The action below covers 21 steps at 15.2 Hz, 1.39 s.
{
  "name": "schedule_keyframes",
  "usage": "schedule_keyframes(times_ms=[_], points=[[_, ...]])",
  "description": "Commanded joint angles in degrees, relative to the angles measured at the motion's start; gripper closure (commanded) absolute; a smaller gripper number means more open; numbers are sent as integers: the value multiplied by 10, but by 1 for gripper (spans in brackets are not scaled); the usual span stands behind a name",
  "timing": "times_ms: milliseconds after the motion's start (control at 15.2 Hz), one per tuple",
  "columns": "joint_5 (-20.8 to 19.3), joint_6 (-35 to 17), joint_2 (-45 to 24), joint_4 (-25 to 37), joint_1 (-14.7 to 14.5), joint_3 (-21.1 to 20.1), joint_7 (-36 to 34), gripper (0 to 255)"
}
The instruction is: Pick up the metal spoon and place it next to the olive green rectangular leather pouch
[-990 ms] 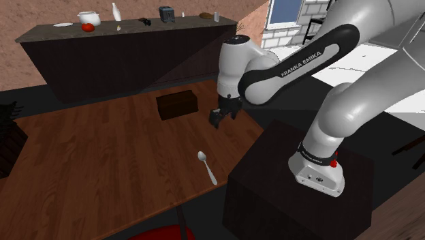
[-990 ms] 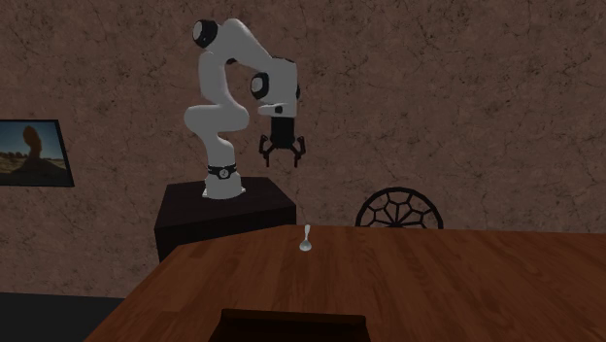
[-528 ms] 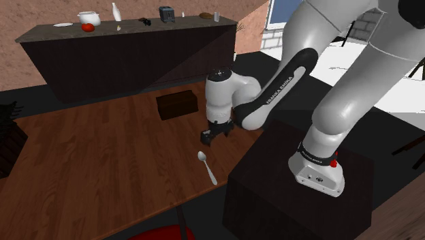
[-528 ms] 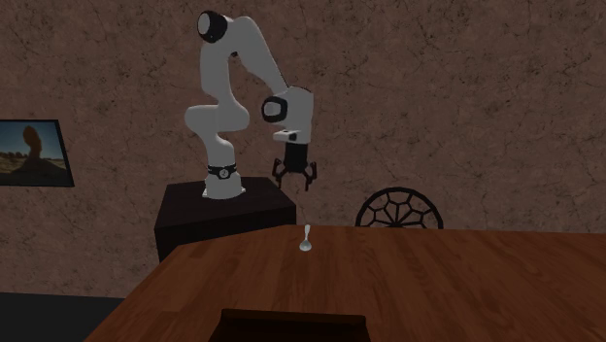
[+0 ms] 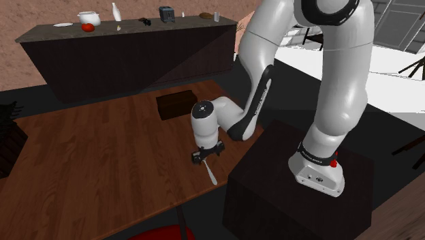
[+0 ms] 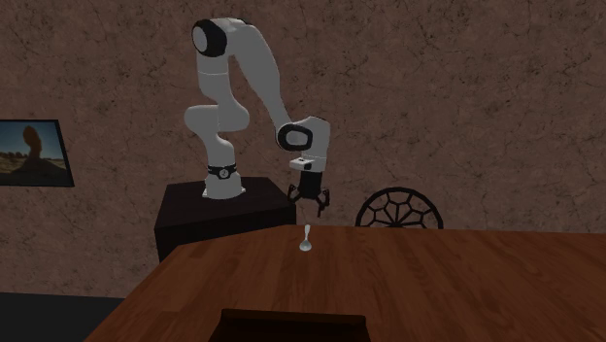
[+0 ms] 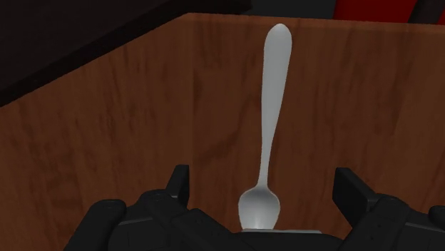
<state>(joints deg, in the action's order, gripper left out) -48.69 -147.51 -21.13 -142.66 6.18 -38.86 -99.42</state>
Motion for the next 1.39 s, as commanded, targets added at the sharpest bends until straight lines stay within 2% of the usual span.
schedule_keyframes(times_ms=[0,528,1056,1122,1320], points=[[-56,10,-61,39,-47,41,-66,0],[-133,-12,-126,67,-82,100,-119,0],[-133,-12,-125,67,-82,100,-119,0],[-133,-12,-125,67,-82,100,-119,255],[-132,-12,-124,66,-82,99,-119,255]])
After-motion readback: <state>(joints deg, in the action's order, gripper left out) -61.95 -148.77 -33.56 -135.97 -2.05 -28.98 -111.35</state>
